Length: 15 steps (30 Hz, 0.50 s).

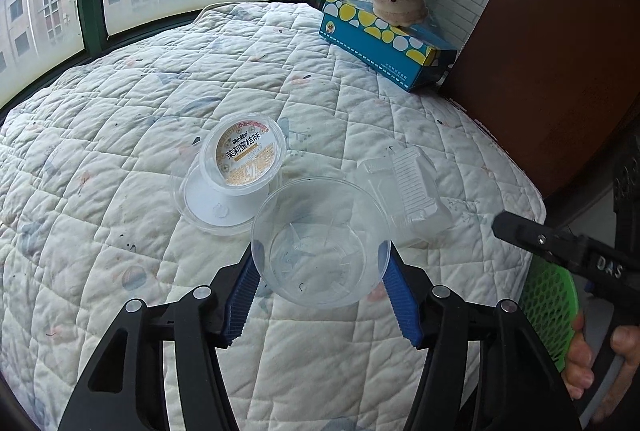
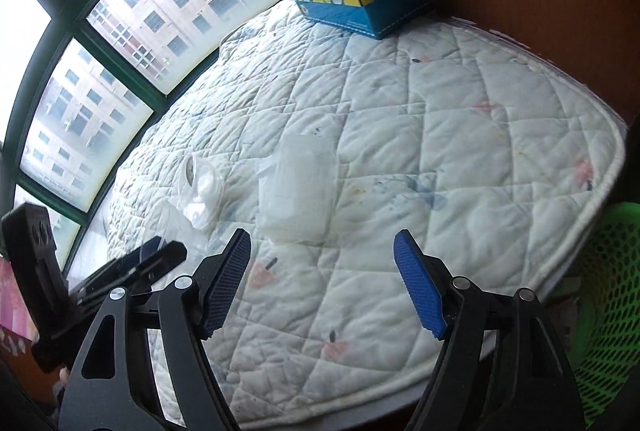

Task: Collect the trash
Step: 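Grasp clear plastic bowl with left tool while right tool grasps clear rectangular box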

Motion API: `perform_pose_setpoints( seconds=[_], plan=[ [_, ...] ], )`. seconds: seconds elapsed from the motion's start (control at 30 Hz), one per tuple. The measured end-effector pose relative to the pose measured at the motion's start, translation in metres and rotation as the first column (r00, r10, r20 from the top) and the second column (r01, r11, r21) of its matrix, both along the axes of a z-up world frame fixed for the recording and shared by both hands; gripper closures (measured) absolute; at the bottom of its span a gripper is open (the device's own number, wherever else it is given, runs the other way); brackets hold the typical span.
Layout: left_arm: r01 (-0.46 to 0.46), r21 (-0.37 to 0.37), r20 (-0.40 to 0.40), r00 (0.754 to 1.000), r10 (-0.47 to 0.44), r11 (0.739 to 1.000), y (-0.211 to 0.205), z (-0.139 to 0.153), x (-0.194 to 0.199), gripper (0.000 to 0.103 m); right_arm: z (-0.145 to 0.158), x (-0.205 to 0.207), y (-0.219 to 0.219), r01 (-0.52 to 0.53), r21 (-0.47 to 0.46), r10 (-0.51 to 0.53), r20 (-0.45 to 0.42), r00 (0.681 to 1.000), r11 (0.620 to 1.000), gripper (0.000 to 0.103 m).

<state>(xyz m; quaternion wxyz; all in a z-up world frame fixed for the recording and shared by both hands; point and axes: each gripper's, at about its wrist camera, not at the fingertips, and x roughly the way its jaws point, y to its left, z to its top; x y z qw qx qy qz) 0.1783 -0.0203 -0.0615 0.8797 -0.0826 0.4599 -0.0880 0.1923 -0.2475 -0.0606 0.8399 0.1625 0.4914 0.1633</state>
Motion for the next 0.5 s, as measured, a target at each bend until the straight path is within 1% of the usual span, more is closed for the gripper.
perform_pose_setpoints(
  seconds=[0.3,0.4,0.5],
  plan=[
    [0.006,-0.016,-0.006,1.000,-0.006,1.000,0.010,-0.001,-0.018,0.046,-0.017,0.043,0.028,-0.007,0.007,0.007,-0.042,0.999,1.000,0.033],
    [0.005,-0.016,-0.016,1.000,-0.005,1.000,0.011,-0.003,-0.021,0.046,-0.027,0.053,0.033,0.001,0.017,0.000,-0.068,0.998,1.000,0.036],
    [0.006,-0.015,-0.018,1.000,-0.007,1.000,0.013,-0.005,-0.023,0.046,-0.033,0.061,0.038,0.005,-0.004,-0.006,-0.075,0.997,1.000,0.037]
  ],
)
